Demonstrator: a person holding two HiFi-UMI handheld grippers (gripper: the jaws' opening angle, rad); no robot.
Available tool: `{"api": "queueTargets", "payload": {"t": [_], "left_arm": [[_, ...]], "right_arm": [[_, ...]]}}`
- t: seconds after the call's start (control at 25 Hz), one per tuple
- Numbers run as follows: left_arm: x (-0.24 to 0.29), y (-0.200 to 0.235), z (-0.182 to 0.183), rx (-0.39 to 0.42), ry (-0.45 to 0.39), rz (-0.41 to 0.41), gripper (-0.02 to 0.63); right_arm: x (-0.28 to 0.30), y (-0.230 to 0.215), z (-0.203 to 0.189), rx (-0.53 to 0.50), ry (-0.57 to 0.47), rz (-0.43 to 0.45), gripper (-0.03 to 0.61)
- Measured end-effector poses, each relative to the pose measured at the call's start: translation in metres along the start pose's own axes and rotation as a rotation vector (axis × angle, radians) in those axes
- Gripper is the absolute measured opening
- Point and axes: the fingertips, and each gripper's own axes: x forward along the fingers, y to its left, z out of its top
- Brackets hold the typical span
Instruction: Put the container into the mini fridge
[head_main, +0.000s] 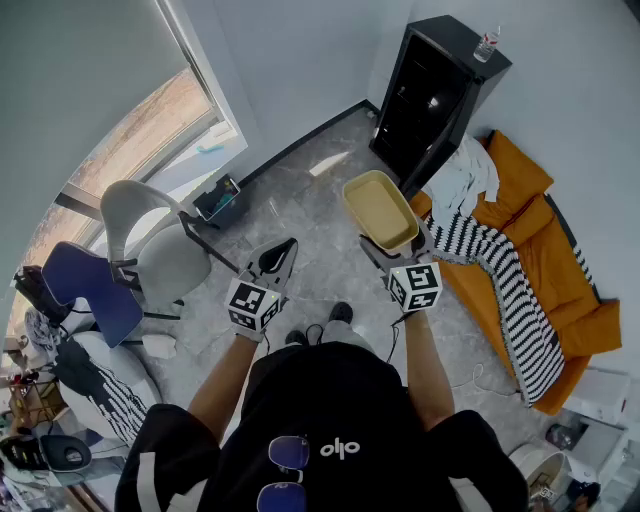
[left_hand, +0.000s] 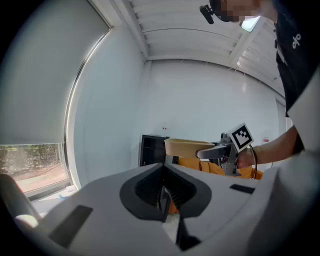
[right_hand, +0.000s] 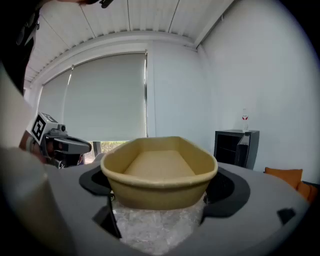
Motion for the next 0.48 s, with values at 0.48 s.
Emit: {"api": "queueTargets", "payload": {"t": [0.48], "left_arm": [[0.023,0.010,0.000,0.000,0.005,0.007,0.006]], "right_arm": [[0.016,-0.017,0.003,0.012,-0.012,0.005,0.551]]}}
